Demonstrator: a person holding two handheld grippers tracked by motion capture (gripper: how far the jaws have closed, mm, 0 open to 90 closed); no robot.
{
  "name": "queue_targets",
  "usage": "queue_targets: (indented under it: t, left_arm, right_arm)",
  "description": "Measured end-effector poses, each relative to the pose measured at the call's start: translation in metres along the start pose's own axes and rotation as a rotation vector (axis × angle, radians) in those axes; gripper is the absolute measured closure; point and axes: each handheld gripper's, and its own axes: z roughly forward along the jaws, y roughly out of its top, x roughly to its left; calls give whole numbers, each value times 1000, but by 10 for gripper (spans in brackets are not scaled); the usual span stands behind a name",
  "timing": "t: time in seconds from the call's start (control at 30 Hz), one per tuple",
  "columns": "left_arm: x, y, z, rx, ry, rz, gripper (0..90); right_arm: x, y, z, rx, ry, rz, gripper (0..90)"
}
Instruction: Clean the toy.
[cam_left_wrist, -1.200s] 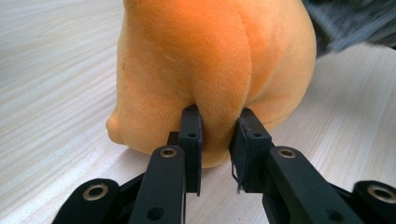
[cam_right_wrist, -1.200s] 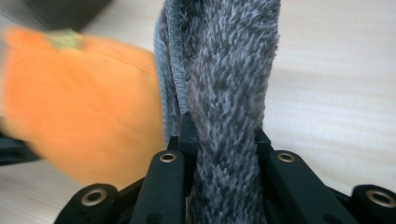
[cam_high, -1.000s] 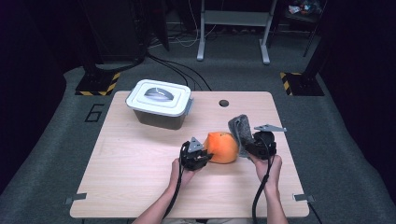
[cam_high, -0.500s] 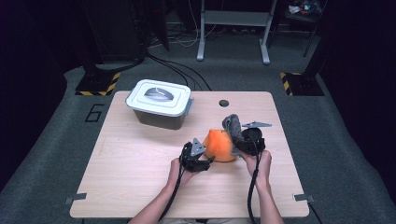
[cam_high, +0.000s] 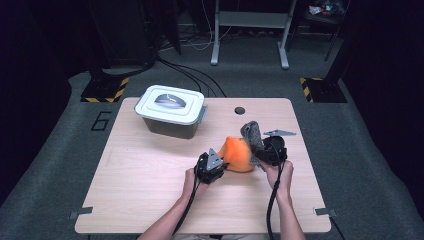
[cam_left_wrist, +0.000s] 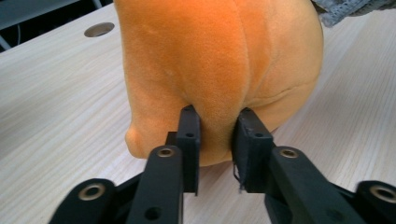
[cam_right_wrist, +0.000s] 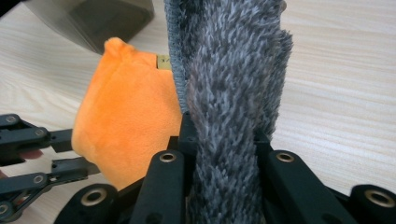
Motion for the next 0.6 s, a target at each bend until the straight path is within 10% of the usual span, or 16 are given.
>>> queue_targets:
  t: [0.37,0.6]
  left_arm:
    - [-2,9,-12,17,-29,-139,770]
    - [-8,11,-12,22,-40,-168,766]
  right_arm:
    - [16,6,-35,-65,90,-6,750]
    - [40,13,-28,-42,154,-47,748]
